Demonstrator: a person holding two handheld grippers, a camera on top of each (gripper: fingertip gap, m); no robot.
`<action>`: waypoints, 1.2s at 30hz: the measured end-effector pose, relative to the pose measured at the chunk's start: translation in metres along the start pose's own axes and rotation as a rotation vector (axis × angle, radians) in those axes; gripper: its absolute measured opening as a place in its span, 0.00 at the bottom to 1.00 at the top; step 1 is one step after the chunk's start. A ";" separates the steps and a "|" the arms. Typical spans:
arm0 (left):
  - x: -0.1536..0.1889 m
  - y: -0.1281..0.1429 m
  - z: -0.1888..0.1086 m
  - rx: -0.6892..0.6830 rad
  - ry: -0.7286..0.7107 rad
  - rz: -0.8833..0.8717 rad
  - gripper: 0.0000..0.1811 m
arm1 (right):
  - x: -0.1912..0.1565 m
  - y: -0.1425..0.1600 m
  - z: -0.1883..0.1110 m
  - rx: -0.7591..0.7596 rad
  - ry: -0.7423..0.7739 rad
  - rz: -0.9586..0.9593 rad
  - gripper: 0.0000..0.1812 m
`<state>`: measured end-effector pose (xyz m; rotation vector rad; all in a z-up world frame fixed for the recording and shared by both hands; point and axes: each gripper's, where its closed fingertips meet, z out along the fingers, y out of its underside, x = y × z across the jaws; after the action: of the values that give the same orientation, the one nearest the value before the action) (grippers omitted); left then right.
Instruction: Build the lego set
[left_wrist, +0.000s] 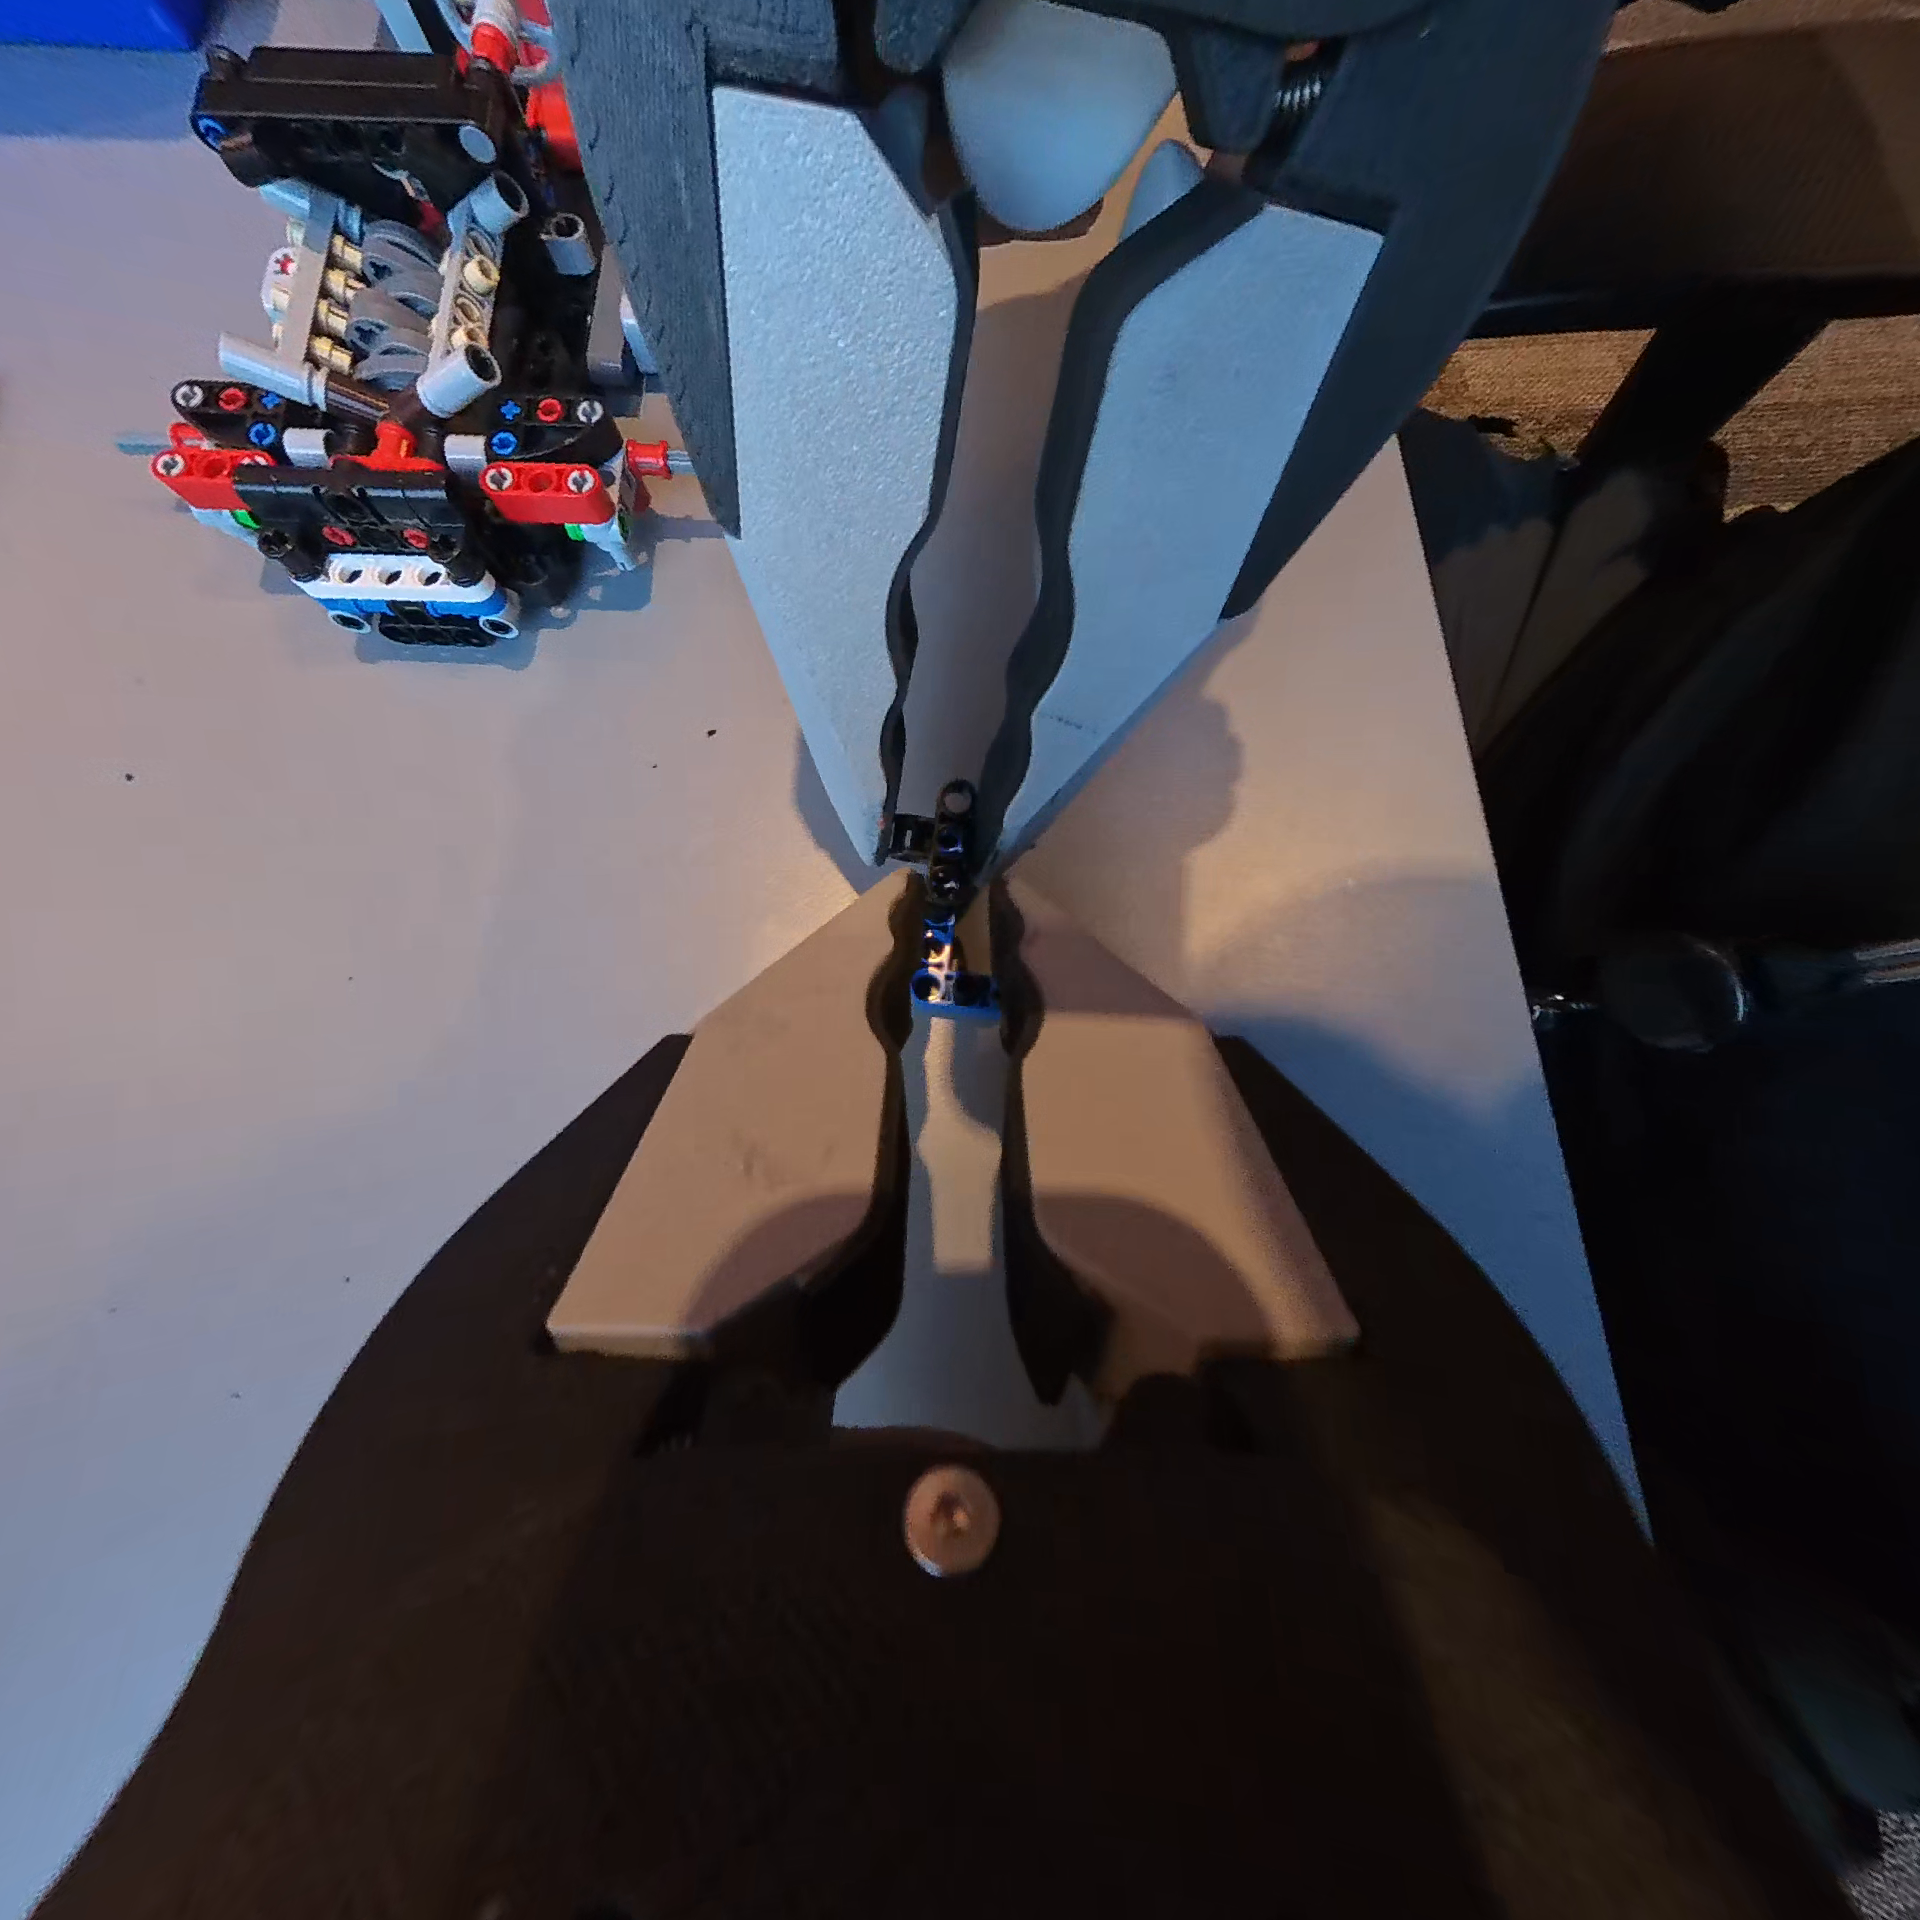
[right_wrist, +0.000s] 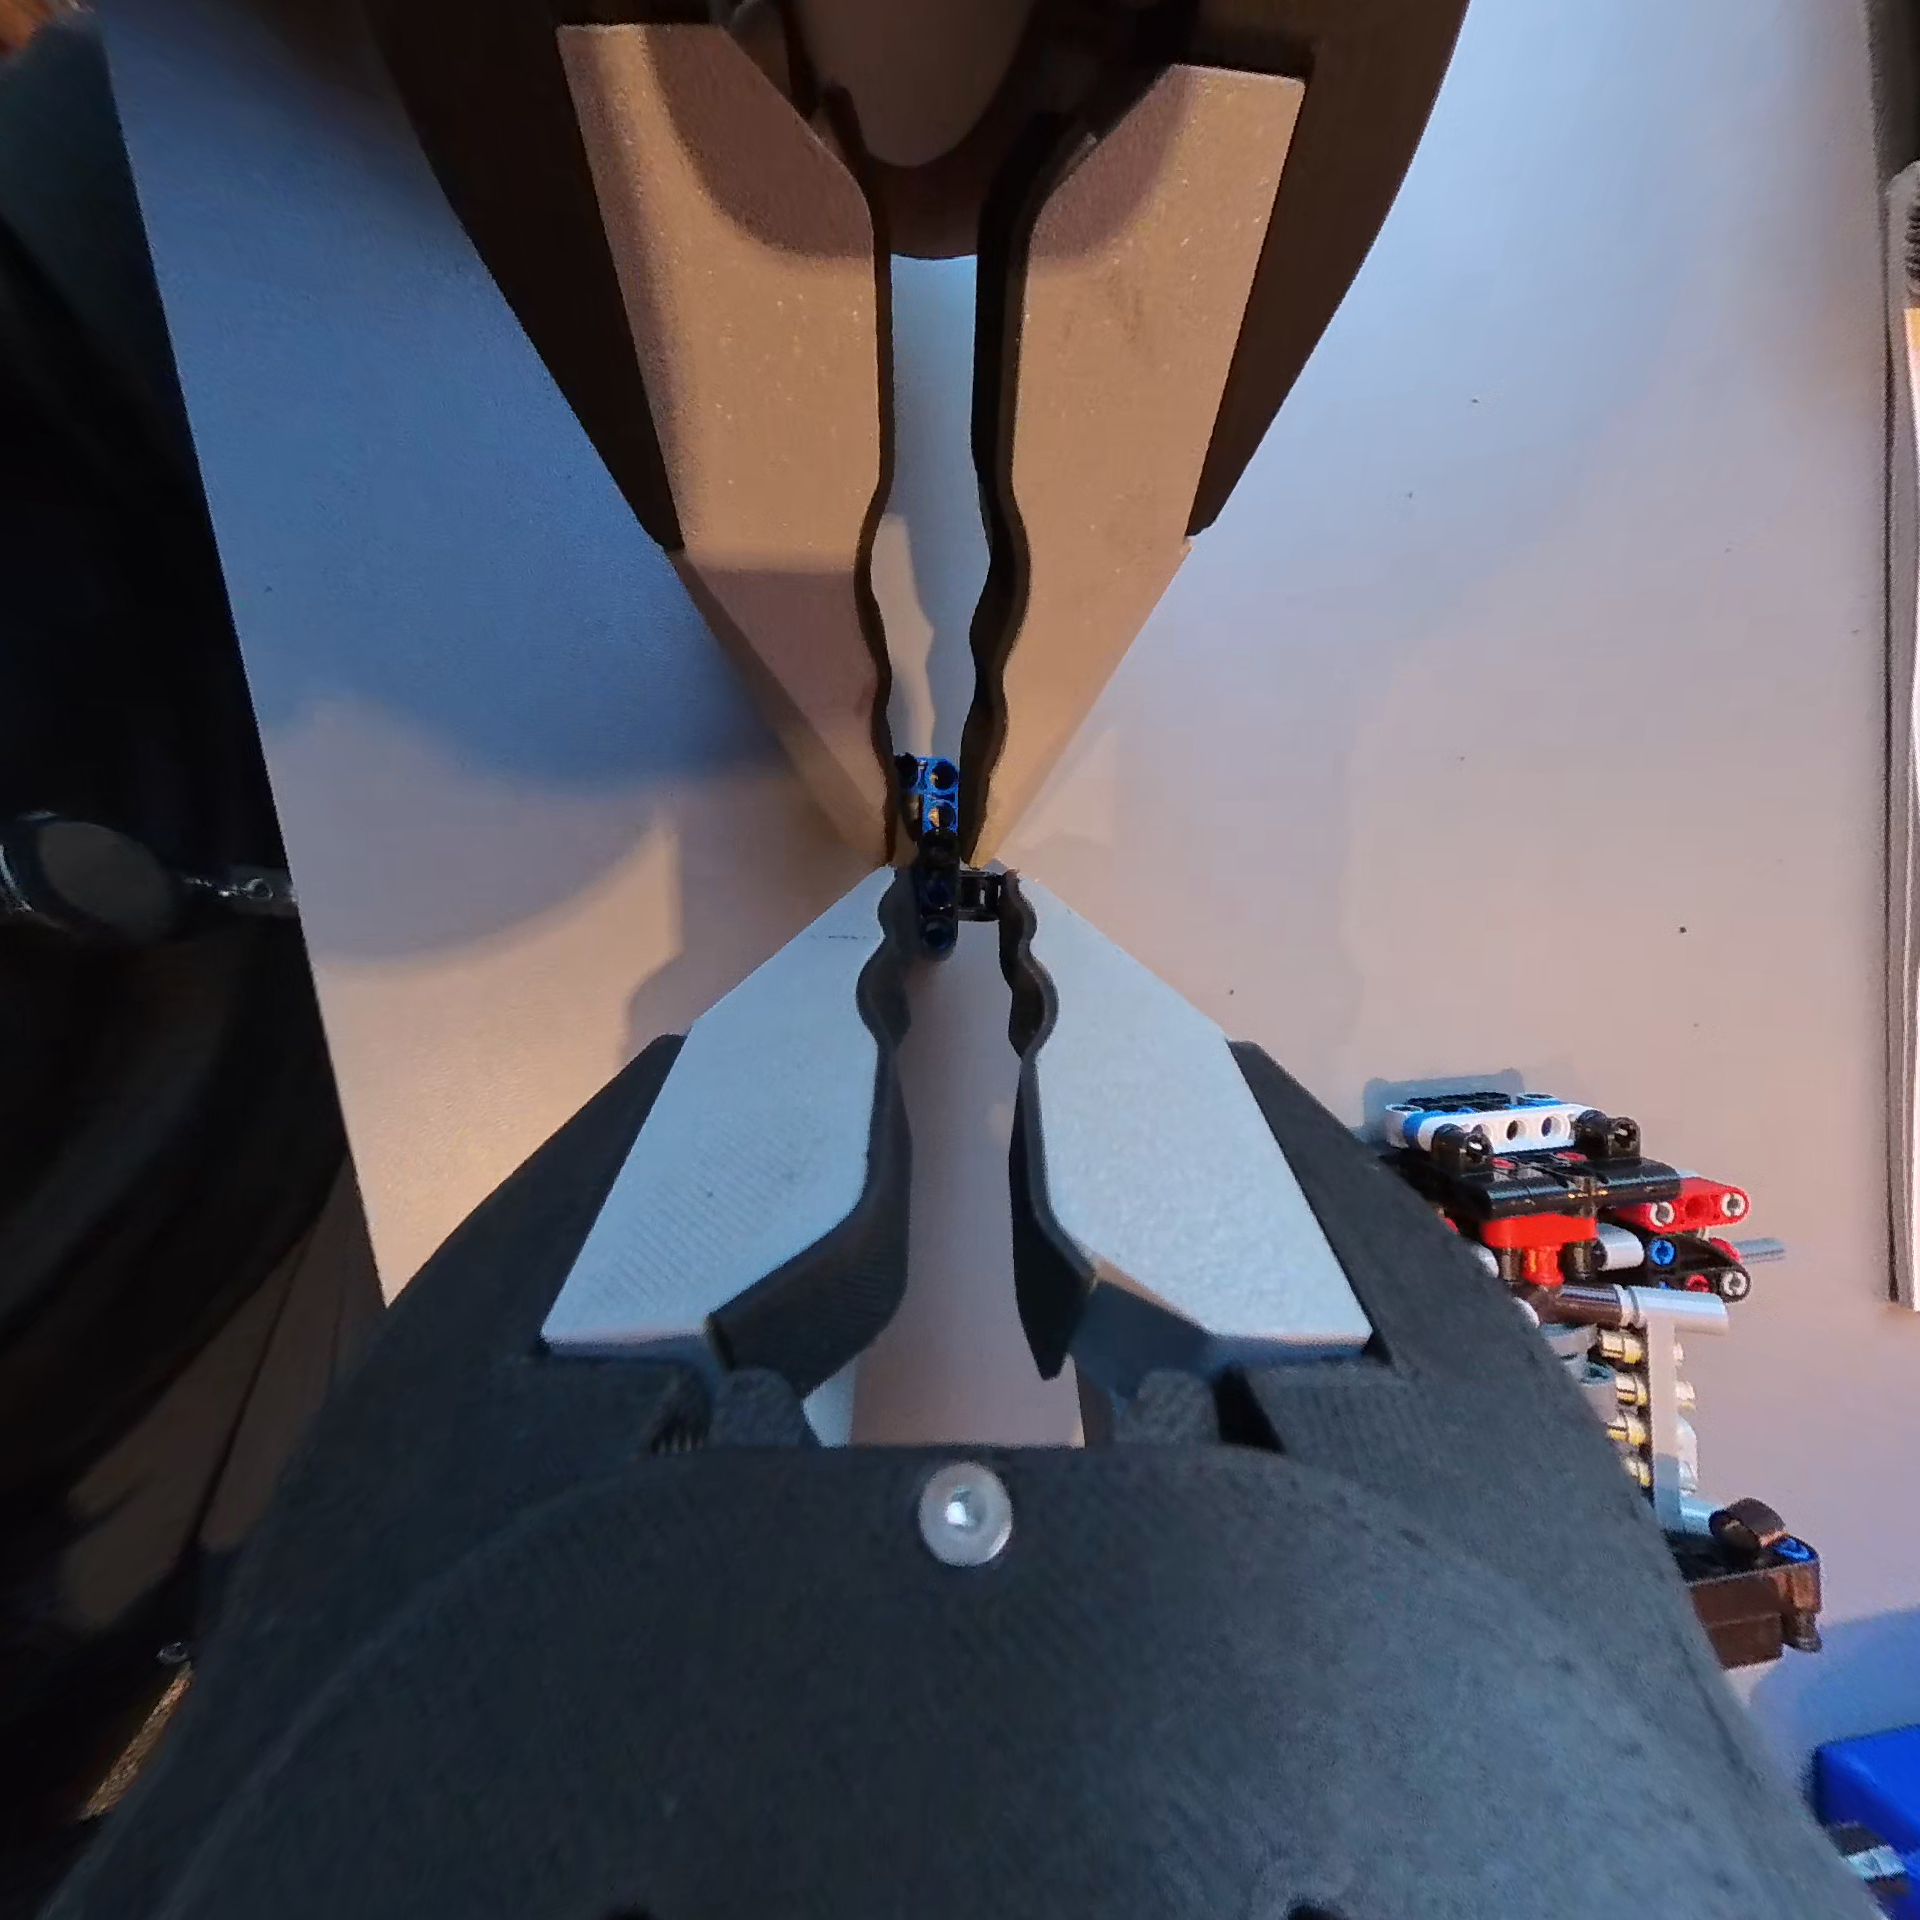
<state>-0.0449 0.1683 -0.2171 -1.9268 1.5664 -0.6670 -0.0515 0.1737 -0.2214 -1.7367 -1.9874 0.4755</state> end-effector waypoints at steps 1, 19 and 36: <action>-0.001 0.000 0.000 0.001 -0.002 -0.001 0.05 | 0.000 0.000 0.000 -0.001 0.001 -0.002 0.07; -0.003 0.002 -0.001 -0.019 -0.036 0.063 0.02 | 0.001 -0.001 0.002 0.007 0.001 -0.046 0.07; 0.000 0.003 0.002 -0.005 -0.033 0.067 0.02 | -0.004 0.005 0.005 -0.019 -0.029 -0.037 0.07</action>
<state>-0.0453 0.1679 -0.2208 -1.8704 1.6064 -0.6001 -0.0501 0.1711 -0.2288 -1.7105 -2.0470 0.4731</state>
